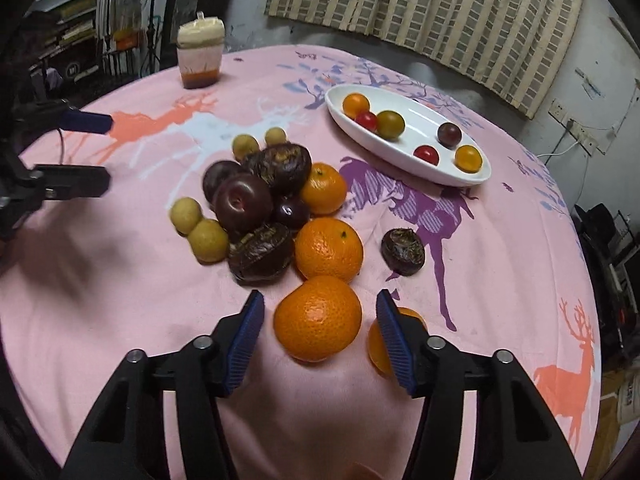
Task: Organize fruits
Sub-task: 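Grasp an orange tomato with the right tool while the left tool grasps a yellow-green tomato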
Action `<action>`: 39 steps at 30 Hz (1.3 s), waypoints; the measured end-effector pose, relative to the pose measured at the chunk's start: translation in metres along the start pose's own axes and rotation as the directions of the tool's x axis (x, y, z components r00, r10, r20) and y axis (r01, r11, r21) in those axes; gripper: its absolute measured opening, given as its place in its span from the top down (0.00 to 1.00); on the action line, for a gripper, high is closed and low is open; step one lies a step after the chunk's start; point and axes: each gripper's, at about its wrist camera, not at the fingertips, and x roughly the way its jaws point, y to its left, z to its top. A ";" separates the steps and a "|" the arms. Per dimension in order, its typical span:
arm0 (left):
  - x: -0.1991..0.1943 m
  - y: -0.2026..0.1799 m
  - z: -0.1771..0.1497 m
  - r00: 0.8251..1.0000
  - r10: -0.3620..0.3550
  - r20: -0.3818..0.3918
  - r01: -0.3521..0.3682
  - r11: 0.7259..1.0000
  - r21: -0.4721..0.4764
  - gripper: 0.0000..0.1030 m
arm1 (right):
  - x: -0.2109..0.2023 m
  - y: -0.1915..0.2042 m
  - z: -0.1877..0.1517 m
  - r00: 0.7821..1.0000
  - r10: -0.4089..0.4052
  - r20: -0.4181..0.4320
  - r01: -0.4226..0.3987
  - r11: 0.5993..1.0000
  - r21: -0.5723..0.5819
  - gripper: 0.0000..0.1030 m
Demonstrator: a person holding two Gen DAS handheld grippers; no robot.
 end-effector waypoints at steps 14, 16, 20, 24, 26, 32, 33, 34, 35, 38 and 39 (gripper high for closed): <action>0.050 -0.031 0.012 0.990 -0.083 -0.113 0.094 0.991 0.096 0.50 | -0.069 -0.016 -0.024 0.984 0.051 0.173 -0.093 0.965 0.244 0.57; 0.051 -0.034 0.013 0.989 -0.087 -0.120 0.100 0.989 0.106 0.51 | -0.073 -0.018 -0.027 0.982 0.059 0.181 -0.105 0.960 0.260 0.57; 0.058 -0.041 0.013 0.984 -0.102 -0.145 0.119 0.986 0.117 0.61 | -0.072 -0.020 -0.030 0.981 0.064 0.183 -0.114 0.954 0.277 0.57; 0.061 -0.041 0.014 0.981 -0.115 -0.159 0.133 0.985 0.108 0.68 | -0.071 -0.017 -0.032 0.978 0.082 0.192 -0.135 0.951 0.280 0.57; 0.062 -0.043 0.013 0.981 -0.113 -0.161 0.132 0.985 0.114 0.69 | -0.071 -0.018 -0.032 0.977 0.084 0.195 -0.138 0.949 0.282 0.57; 0.062 -0.050 0.013 0.982 -0.100 -0.163 0.122 0.984 0.132 0.75 | -0.070 -0.020 -0.032 0.975 0.090 0.202 -0.147 0.946 0.288 0.57; 0.062 -0.050 0.013 0.982 -0.099 -0.163 0.121 0.984 0.132 0.75 | -0.070 -0.020 -0.032 0.975 0.093 0.203 -0.150 0.946 0.287 0.57; 0.062 -0.049 0.012 0.981 -0.101 -0.163 0.122 0.984 0.127 0.75 | -0.069 -0.020 -0.031 0.974 0.100 0.205 -0.157 0.946 0.285 0.57; 0.061 -0.048 0.012 0.981 -0.105 -0.164 0.125 0.985 0.120 0.75 | -0.068 -0.020 -0.031 0.973 0.104 0.207 -0.162 0.945 0.285 0.57; 0.056 -0.044 0.011 0.980 -0.122 -0.159 0.138 0.986 0.093 0.75 | -0.066 -0.024 -0.027 0.967 0.134 0.217 -0.196 0.935 0.295 0.57; 0.053 -0.043 0.012 0.980 -0.125 -0.154 0.140 0.986 0.087 0.75 | -0.065 -0.027 -0.025 0.963 0.150 0.224 -0.215 0.929 0.303 0.57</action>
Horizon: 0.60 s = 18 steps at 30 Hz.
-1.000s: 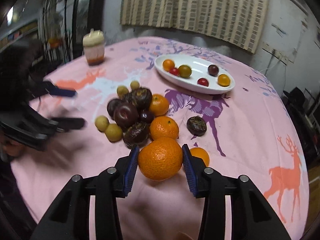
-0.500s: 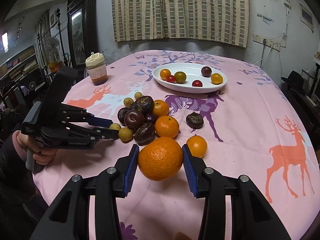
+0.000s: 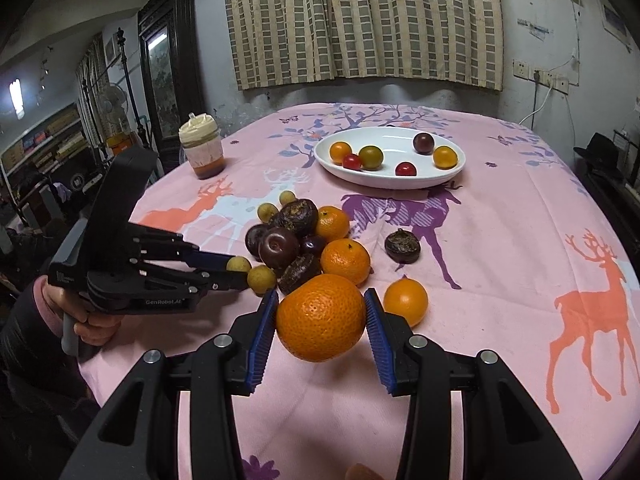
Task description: Organize fruits
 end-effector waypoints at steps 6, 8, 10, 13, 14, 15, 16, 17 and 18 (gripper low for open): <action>-0.041 0.014 0.027 0.995 -0.064 0.080 0.066 0.998 -0.017 0.75 | 0.005 -0.019 0.036 0.998 0.053 0.046 -0.056 0.996 0.068 0.57; -0.048 0.021 0.053 0.991 -0.069 0.111 0.071 0.997 -0.016 0.75 | 0.014 -0.035 0.059 0.995 0.050 0.081 -0.059 0.992 0.115 0.57; -0.046 0.028 0.084 0.989 -0.058 0.139 0.060 0.998 -0.011 0.75 | 0.028 -0.050 0.079 0.995 0.032 0.096 -0.047 0.986 0.159 0.57; -0.024 0.036 0.139 0.987 -0.041 0.156 0.043 0.999 -0.008 0.75 | 0.062 -0.077 0.113 0.995 -0.016 0.098 -0.006 0.977 0.212 0.57; -0.012 0.038 0.156 0.987 -0.041 0.154 0.043 0.999 -0.006 0.75 | 0.075 -0.084 0.123 0.995 -0.032 0.096 0.011 0.977 0.214 0.57; -0.001 0.040 0.170 0.988 -0.037 0.148 0.039 0.999 -0.010 0.75 | 0.092 -0.092 0.134 0.995 -0.053 0.089 0.033 0.976 0.216 0.57; 0.014 0.043 0.187 0.990 -0.026 0.136 0.029 0.999 -0.019 0.75 | 0.105 -0.098 0.141 0.994 -0.071 0.078 0.052 0.974 0.221 0.57; 0.028 0.046 0.198 0.992 -0.018 0.123 0.022 0.999 -0.031 0.75 | 0.118 -0.105 0.147 0.995 -0.081 0.062 0.065 0.971 0.231 0.57; 0.042 0.050 0.209 0.994 -0.012 0.105 0.016 0.999 -0.043 0.75 | 0.135 -0.113 0.153 0.996 -0.077 0.036 0.066 0.968 0.243 0.57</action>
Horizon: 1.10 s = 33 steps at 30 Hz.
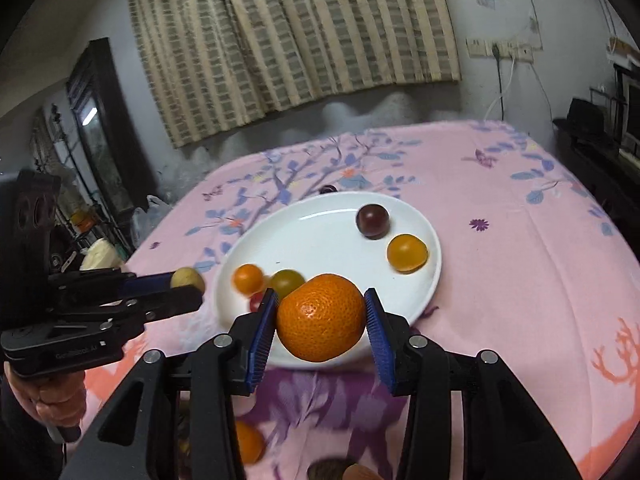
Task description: Organize fruits
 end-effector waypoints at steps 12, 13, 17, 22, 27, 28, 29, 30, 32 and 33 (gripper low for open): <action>-0.010 0.003 -0.002 0.984 0.166 0.064 -0.164 0.986 -0.031 0.06 | -0.015 0.003 -0.005 1.000 -0.006 -0.002 0.006 0.998 -0.070 0.28; -0.020 0.001 -0.010 0.981 0.180 0.066 -0.179 0.984 -0.022 0.05 | -0.028 0.005 -0.010 1.000 -0.005 0.005 0.006 0.997 -0.081 0.23; -0.061 -0.009 -0.063 0.983 0.172 0.063 -0.171 0.985 -0.016 0.05 | -0.074 0.016 -0.049 1.000 -0.018 0.002 0.018 0.991 -0.129 0.22; -0.098 -0.022 -0.137 0.988 0.133 0.079 -0.132 0.991 -0.024 0.05 | -0.099 0.021 -0.104 0.996 -0.055 -0.066 0.043 0.984 -0.173 0.22; -0.113 -0.037 -0.189 0.991 0.122 0.049 -0.121 0.993 -0.015 0.05 | -0.103 0.026 -0.146 0.985 -0.100 -0.137 0.067 0.971 -0.227 0.34; -0.116 -0.039 -0.197 0.991 0.122 0.046 -0.122 0.992 -0.017 0.05 | -0.102 0.026 -0.151 0.984 -0.093 -0.153 0.057 0.972 -0.228 0.41; -0.119 -0.041 -0.203 0.991 0.125 0.052 -0.124 0.992 -0.021 0.05 | -0.099 0.024 -0.155 0.981 -0.091 -0.170 0.052 0.974 -0.220 0.42; -0.122 -0.042 -0.207 0.990 0.126 0.055 -0.125 0.992 -0.026 0.05 | -0.098 0.023 -0.157 0.980 -0.096 -0.173 0.058 0.975 -0.213 0.42; -0.127 -0.043 -0.215 0.991 0.119 0.054 -0.117 0.992 -0.041 0.05 | -0.095 0.019 -0.159 0.979 -0.103 -0.179 0.066 0.977 -0.202 0.42; -0.129 -0.043 -0.217 0.991 0.118 0.055 -0.116 0.992 -0.046 0.05 | -0.093 0.018 -0.161 0.977 -0.105 -0.184 0.068 0.978 -0.197 0.42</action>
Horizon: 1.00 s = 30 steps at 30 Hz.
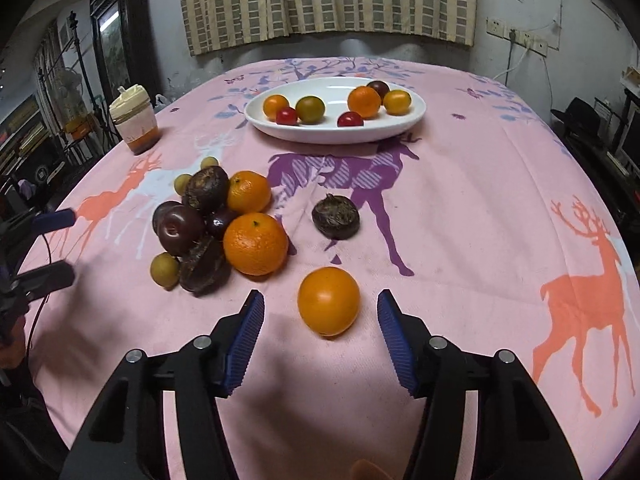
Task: Organize fruits
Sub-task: 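Grasp another orange tomato with the right tool while the left tool grasps a yellow-green tomato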
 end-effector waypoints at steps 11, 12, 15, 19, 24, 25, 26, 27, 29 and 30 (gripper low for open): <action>0.004 -0.015 -0.010 0.999 -0.040 -0.028 0.041 0.998 0.042 0.05 | 0.011 -0.010 0.002 0.998 0.052 -0.037 -0.050 0.997 0.057 0.66; 0.008 -0.017 -0.008 0.998 -0.048 -0.035 0.050 0.997 0.052 0.11 | 0.006 -0.013 0.002 0.997 0.077 -0.011 -0.076 0.994 0.077 0.66; 0.027 -0.024 -0.002 0.993 -0.084 -0.081 0.090 0.993 0.073 0.40 | -0.005 -0.019 0.000 0.991 0.127 0.052 -0.132 0.984 0.120 0.66; 0.054 -0.026 0.007 0.987 -0.096 -0.129 0.103 0.993 0.053 0.51 | -0.012 -0.023 0.000 0.983 0.152 0.104 -0.167 0.973 0.158 0.66; 0.070 -0.032 0.012 0.982 -0.112 -0.155 0.123 0.990 0.063 0.56 | -0.015 -0.021 0.001 0.976 0.178 0.126 -0.198 0.967 0.161 0.66; 0.072 -0.033 0.012 0.981 -0.111 -0.161 0.122 0.990 0.064 0.56 | -0.015 -0.021 0.001 0.975 0.181 0.128 -0.200 0.967 0.160 0.66; 0.075 -0.034 0.013 0.980 -0.110 -0.166 0.122 0.990 0.065 0.56 | -0.015 -0.021 0.001 0.975 0.182 0.130 -0.201 0.967 0.159 0.66; 0.076 -0.034 0.013 0.979 -0.109 -0.169 0.122 0.990 0.066 0.58 | -0.015 -0.020 0.001 0.975 0.180 0.132 -0.200 0.967 0.158 0.66; 0.079 -0.036 0.014 0.978 -0.111 -0.177 0.125 0.989 0.072 0.62 | -0.016 -0.020 0.001 0.974 0.179 0.136 -0.200 0.967 0.158 0.66; 0.080 -0.036 0.014 0.977 -0.112 -0.182 0.127 0.989 0.074 0.63 | -0.016 -0.021 0.000 0.974 0.181 0.136 -0.202 0.967 0.158 0.66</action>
